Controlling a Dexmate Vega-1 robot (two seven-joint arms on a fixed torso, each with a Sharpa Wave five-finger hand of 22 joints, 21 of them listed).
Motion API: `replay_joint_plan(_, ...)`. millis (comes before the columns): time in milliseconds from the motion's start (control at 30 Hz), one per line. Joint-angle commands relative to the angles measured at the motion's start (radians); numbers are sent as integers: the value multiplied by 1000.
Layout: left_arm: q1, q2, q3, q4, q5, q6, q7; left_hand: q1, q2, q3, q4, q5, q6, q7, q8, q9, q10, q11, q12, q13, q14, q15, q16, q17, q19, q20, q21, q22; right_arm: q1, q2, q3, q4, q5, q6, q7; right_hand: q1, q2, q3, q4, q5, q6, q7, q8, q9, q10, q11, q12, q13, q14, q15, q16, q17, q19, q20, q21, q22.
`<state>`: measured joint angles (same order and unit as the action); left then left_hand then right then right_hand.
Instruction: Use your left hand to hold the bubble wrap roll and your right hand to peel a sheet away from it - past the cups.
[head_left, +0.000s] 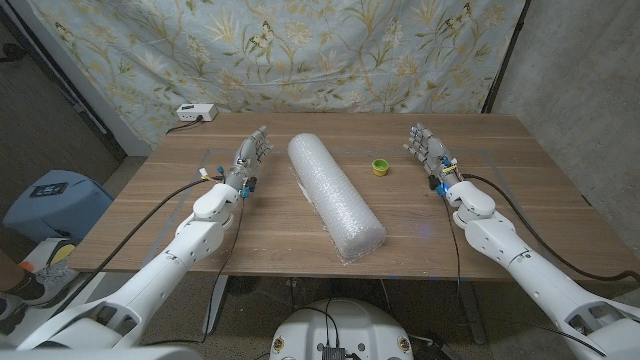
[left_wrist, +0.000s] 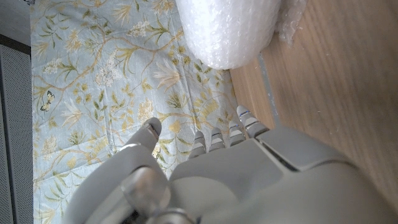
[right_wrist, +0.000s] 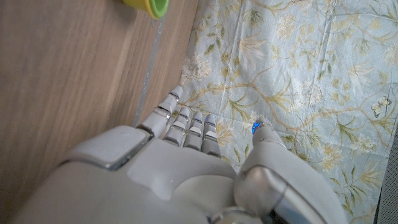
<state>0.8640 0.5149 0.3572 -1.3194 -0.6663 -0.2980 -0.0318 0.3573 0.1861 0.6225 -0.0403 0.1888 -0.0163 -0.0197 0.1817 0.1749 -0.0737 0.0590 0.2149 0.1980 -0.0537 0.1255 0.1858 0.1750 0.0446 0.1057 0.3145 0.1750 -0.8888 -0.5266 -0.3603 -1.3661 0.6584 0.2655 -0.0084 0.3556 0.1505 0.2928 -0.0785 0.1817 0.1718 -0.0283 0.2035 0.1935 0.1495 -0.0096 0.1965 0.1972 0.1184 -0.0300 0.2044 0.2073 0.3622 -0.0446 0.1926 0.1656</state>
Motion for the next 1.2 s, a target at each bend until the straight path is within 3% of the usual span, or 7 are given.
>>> replay_joint_plan(33,39,16,-16,-48,-11,-6,11,10,-1,5,-1,6,-3,-4,5,5,-8,0,4,4,0,8,5,4,1,7,5,2,-57,-19,9,-80,12,-25,-32,9,0,6,-2,3,13,3,7,3,11,0,8,2,10,-1,7,6,6,-27,4,4)
replay_joint_plan(400,70,43,-23,-113,-1,20,48,13,-3,6,-5,6,-3,-3,5,5,-6,2,5,4,0,10,4,3,2,6,1,2,-59,-24,10,-86,14,-22,-22,10,-1,6,-4,2,14,4,6,3,8,0,6,2,10,1,8,5,6,-25,3,4)
replay_joint_plan(933,71,91,-35,-164,-7,58,28,24,-7,10,-17,9,-2,1,5,5,-4,3,5,4,1,15,2,1,5,10,-5,2,-53,-16,12,-90,4,-6,-34,9,-1,6,-6,1,16,4,6,3,5,3,5,2,8,6,8,6,4,-22,2,4)
replay_joint_plan(1200,74,141,-34,-222,-15,123,11,34,-10,15,-29,13,1,1,5,5,-6,7,4,3,2,25,1,0,7,15,-9,2,-52,-12,13,-85,2,4,-34,10,0,6,-8,0,14,4,4,3,1,4,3,3,7,7,8,5,2,-19,1,4)
